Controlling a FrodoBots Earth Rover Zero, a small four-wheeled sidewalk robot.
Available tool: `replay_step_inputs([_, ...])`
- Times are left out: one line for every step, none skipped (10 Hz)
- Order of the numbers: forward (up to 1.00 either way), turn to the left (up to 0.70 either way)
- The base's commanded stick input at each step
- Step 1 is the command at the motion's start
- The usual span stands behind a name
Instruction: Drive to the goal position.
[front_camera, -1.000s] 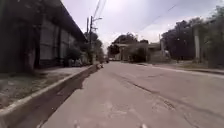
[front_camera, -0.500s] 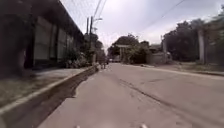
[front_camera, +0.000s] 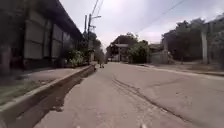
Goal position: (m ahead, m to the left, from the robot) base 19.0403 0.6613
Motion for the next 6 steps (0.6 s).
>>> replay_step_inputs([1.0, 0.0])
replay_step_inputs([1.0, 0.0])
replay_step_inputs([1.0, 0.0])
replay_step_inputs([1.0, 0.0])
replay_step_inputs([1.0, 0.0])
replay_step_inputs([1.0, 0.0])
